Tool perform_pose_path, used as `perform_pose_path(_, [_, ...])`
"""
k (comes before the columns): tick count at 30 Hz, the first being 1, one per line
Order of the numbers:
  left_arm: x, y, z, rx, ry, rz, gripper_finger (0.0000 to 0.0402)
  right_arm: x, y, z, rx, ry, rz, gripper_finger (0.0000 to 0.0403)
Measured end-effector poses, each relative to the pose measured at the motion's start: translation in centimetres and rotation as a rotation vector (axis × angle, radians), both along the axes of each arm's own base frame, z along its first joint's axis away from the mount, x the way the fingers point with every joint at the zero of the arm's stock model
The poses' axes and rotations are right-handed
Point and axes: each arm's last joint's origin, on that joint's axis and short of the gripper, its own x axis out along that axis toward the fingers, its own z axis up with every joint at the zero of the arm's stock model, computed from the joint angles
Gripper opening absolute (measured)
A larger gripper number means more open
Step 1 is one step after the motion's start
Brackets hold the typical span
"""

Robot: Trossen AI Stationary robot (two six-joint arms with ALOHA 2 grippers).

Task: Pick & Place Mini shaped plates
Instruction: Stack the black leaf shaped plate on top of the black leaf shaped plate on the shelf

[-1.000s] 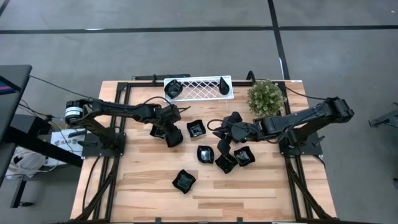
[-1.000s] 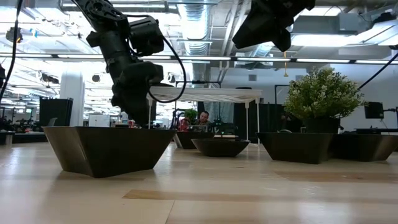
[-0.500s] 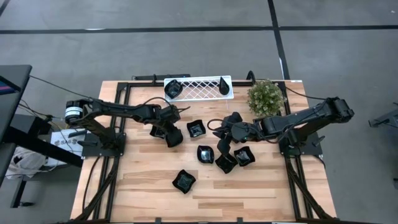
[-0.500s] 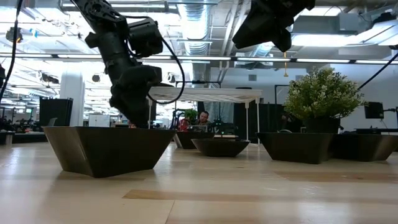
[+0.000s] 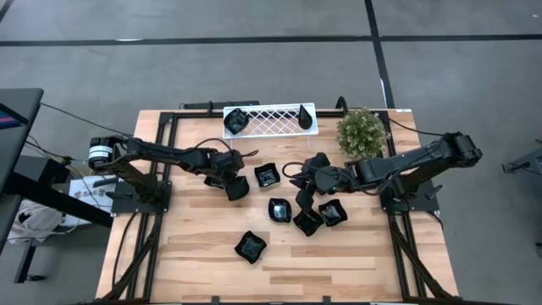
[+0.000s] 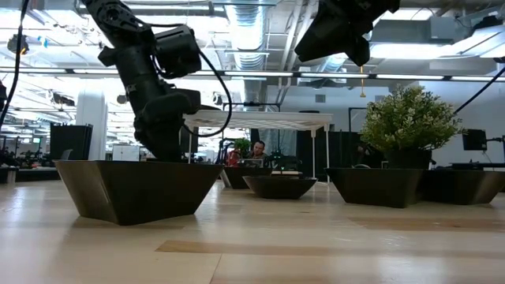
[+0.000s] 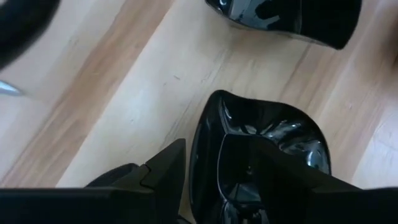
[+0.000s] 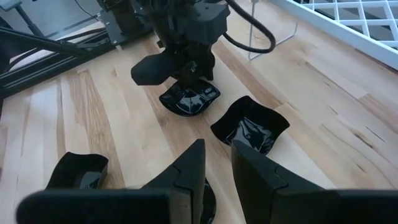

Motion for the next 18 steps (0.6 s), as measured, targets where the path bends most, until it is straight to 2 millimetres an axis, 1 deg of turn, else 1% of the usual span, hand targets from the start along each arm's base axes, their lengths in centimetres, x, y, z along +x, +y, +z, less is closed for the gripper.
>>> perform_pose_path(6, [-0.26, -0.07, -0.38, -0.001, -0.008, 0.0, 0.0176, 0.0, 0.0, 0.0, 0.0, 0.0, 0.0, 0.0074])
perform_pose_path(12, [-0.69, -0.68, -0.87, -0.015, 0.003, -0.018, 0.0176, 0.0, 0.0, 0.0, 0.012, -0.004, -0.008, 0.0074])
perform_pose_path(18, [-0.51, -0.89, -0.84, -0.013, -0.016, -0.026, 0.0176, 0.0, 0.01, 0.0, 0.014, -0.005, -0.009, 0.0074])
